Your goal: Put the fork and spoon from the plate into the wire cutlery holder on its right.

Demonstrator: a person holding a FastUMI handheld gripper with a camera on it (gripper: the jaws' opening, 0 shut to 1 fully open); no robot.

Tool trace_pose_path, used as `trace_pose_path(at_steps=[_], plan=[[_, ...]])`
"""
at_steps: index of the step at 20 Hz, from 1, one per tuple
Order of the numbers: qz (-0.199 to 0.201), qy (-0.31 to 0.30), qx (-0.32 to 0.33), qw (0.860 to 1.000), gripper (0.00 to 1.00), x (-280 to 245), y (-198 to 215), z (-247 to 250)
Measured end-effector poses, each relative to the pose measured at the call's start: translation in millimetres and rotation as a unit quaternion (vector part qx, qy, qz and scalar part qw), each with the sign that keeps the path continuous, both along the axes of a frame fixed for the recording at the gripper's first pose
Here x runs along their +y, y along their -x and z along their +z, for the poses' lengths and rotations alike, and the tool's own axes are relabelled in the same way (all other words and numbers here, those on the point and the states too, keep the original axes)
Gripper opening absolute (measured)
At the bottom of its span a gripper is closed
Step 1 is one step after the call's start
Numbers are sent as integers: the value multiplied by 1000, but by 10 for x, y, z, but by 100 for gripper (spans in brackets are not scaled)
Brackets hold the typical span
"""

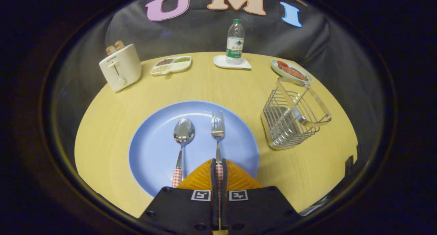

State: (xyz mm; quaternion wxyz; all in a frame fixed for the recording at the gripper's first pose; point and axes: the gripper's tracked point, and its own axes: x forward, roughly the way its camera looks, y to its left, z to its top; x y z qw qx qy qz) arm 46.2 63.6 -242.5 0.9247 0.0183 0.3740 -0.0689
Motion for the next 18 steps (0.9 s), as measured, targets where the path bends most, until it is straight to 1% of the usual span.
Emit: trace_pose_path(at_steps=[3,10,15,18], plan=[[2,16,2,1000,5,-8,1,74],[-13,45,0,999,5,-118,-45,472],[-27,47,-1,999,5,-188,-82,794],[-41,47,11,998,5,-250,-70,965]])
